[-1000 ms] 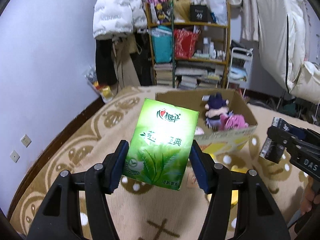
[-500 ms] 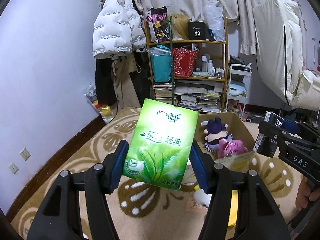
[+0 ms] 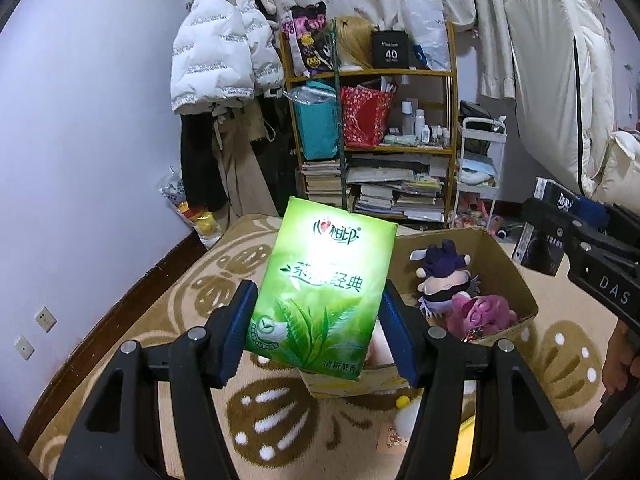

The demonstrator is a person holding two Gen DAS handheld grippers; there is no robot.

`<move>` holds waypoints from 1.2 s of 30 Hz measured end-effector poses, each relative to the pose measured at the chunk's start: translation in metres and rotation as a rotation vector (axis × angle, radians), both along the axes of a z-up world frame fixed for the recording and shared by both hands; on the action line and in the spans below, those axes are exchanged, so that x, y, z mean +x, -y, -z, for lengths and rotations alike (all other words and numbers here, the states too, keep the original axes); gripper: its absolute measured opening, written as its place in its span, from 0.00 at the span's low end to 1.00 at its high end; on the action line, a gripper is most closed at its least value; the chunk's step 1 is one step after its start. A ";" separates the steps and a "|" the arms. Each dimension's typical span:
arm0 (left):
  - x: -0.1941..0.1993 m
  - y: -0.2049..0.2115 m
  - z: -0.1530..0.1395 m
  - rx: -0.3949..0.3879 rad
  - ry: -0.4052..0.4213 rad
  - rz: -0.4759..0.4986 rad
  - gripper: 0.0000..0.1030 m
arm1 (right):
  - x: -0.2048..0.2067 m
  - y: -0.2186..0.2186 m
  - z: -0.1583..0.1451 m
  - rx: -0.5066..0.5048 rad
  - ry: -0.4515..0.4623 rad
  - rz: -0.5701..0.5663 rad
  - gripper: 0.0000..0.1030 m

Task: Organize soft objects
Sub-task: 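Carry both tissue packs over the box and open both tools to drop them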

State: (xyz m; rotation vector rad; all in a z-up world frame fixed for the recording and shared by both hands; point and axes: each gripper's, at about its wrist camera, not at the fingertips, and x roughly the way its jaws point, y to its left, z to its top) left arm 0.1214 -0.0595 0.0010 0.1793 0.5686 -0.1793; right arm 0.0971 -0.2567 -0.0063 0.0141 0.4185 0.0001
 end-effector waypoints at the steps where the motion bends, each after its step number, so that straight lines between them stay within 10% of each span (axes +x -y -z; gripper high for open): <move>1: 0.003 0.000 0.001 -0.001 -0.004 -0.001 0.58 | 0.003 0.001 0.001 0.001 0.000 -0.002 0.54; 36: 0.044 0.029 0.030 -0.011 -0.084 0.085 0.59 | 0.039 0.030 0.046 0.334 -0.099 -0.134 0.54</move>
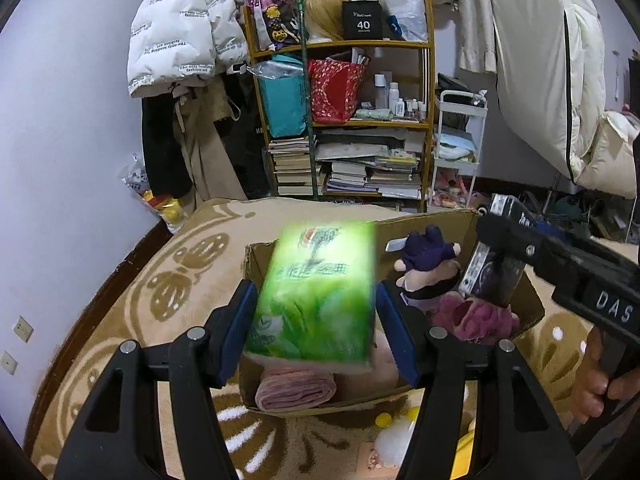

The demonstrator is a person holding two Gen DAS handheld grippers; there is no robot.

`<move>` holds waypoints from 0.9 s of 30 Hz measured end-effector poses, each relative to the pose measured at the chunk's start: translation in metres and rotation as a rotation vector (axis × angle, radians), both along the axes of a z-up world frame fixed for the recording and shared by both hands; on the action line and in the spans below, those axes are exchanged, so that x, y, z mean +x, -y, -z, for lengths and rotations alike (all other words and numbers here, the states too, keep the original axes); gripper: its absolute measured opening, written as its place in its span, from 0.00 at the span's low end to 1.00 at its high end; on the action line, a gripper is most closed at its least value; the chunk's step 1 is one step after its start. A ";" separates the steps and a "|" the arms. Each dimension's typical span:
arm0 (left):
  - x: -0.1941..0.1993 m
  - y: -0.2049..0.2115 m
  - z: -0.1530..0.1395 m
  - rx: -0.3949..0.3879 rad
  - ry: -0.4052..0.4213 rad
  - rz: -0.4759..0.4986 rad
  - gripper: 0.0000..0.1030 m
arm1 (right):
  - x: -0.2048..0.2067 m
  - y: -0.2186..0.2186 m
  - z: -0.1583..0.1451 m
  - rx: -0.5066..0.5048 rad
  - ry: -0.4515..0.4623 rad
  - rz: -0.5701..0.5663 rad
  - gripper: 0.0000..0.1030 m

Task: Organize soft objects
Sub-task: 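Carry both tissue packs over the box and open both tools to drop them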

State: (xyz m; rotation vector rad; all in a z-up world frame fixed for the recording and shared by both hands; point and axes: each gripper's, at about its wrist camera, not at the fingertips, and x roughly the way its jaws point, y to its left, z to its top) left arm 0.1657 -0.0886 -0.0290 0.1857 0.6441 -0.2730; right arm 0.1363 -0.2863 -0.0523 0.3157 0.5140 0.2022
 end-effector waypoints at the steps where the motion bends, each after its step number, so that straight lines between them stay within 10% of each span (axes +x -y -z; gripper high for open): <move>1: 0.000 -0.001 0.001 -0.009 0.007 -0.012 0.61 | 0.000 -0.001 0.001 -0.003 -0.002 -0.001 0.54; 16: -0.004 -0.014 0.006 0.023 -0.031 -0.064 0.79 | 0.002 0.001 0.005 -0.012 -0.034 -0.001 0.58; 27: -0.028 -0.020 -0.006 0.049 -0.025 -0.074 0.94 | -0.024 -0.005 -0.007 -0.096 -0.020 0.030 0.91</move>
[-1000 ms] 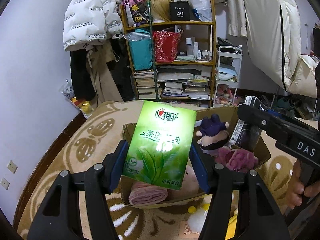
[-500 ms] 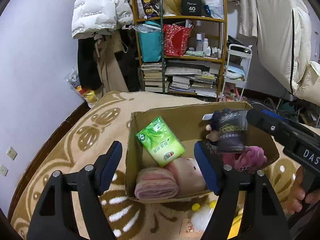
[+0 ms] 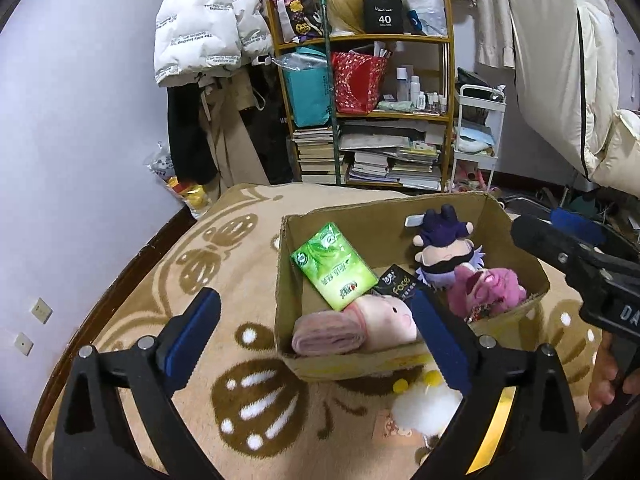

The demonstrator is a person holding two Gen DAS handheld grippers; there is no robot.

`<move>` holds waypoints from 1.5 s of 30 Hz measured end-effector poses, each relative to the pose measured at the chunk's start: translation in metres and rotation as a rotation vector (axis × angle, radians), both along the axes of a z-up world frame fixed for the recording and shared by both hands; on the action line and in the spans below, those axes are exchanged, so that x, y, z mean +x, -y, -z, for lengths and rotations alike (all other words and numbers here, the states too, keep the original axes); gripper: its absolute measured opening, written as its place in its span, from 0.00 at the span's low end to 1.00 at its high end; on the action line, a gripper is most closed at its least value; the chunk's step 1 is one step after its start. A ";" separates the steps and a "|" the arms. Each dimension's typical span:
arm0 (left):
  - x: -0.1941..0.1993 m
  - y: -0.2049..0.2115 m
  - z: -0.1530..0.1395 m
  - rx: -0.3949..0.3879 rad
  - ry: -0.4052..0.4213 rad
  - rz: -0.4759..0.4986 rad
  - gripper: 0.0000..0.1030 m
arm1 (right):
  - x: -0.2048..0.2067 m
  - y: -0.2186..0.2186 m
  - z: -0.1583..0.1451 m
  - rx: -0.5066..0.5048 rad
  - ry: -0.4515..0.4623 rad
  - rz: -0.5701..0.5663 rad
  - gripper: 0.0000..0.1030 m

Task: Organize soft objects
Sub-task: 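Carry both tissue packs over the box and open both tools to drop them, then lower both tools toward the white pompom keychain and yellow plush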

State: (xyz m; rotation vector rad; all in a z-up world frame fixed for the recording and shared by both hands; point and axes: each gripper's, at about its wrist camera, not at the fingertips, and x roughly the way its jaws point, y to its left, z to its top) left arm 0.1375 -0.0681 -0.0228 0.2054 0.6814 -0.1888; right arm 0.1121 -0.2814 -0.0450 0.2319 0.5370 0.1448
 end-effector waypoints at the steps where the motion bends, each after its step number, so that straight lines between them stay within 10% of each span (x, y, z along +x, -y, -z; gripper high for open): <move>1: -0.003 -0.002 -0.001 -0.002 -0.004 -0.003 0.95 | -0.004 -0.001 -0.002 -0.007 0.003 -0.001 0.94; 22: -0.054 -0.026 -0.025 -0.056 -0.058 0.002 0.98 | -0.064 -0.010 -0.025 -0.040 -0.012 0.030 1.00; 45: -0.027 -0.034 0.009 -0.194 -0.243 0.036 0.98 | -0.062 -0.020 0.032 -0.033 -0.241 0.012 1.00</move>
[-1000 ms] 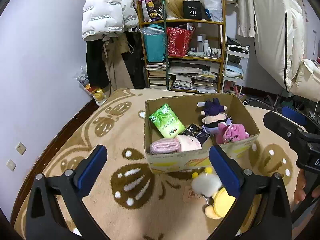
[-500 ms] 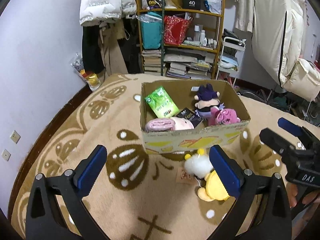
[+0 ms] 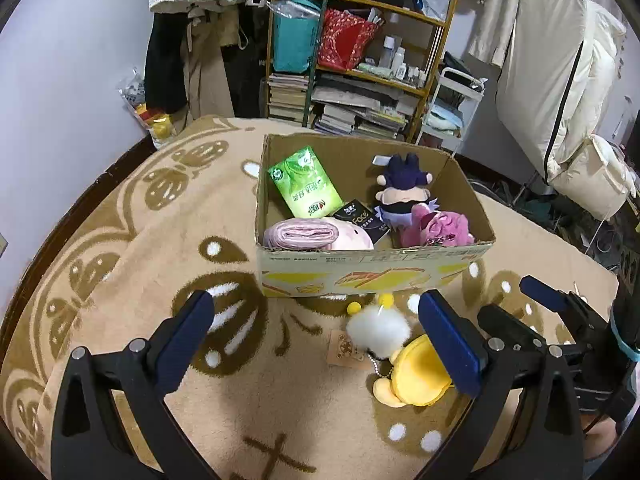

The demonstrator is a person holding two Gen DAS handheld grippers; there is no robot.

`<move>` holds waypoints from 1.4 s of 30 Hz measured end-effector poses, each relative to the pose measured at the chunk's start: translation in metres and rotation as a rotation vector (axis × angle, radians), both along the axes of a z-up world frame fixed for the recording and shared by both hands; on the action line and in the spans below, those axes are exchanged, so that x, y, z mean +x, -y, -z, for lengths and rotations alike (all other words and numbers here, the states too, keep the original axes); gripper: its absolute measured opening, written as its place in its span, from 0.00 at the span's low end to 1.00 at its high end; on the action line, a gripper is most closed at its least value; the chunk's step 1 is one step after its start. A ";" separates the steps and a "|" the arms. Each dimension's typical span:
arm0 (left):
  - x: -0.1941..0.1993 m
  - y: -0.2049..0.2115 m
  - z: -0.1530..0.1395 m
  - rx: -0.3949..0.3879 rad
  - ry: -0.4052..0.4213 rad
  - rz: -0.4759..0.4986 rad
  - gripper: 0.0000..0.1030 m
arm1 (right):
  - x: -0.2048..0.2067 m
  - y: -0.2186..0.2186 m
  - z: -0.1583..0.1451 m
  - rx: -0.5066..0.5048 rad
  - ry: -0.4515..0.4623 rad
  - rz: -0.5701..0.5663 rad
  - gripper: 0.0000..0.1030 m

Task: Organize soft objects
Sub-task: 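Lower both tools toward the white pompom keychain and yellow plush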

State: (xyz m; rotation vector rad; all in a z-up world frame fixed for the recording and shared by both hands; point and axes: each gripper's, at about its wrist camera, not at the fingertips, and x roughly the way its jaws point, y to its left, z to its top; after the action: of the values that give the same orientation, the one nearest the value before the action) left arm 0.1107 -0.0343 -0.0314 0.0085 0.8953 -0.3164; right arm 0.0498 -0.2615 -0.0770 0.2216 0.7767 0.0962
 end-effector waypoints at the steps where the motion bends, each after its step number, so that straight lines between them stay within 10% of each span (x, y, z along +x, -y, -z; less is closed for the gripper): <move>1: 0.002 0.001 0.002 0.003 -0.004 0.001 0.98 | 0.001 0.000 0.003 0.000 -0.009 0.001 1.00; 42: 0.050 0.059 0.096 0.072 -0.259 0.132 0.98 | 0.038 -0.025 0.089 -0.004 -0.306 -0.095 1.00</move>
State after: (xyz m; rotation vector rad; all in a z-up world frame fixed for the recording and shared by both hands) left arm 0.1609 -0.0930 -0.1277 0.0958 1.1652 -0.4144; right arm 0.0878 -0.2360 -0.1664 0.1980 1.0924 0.1532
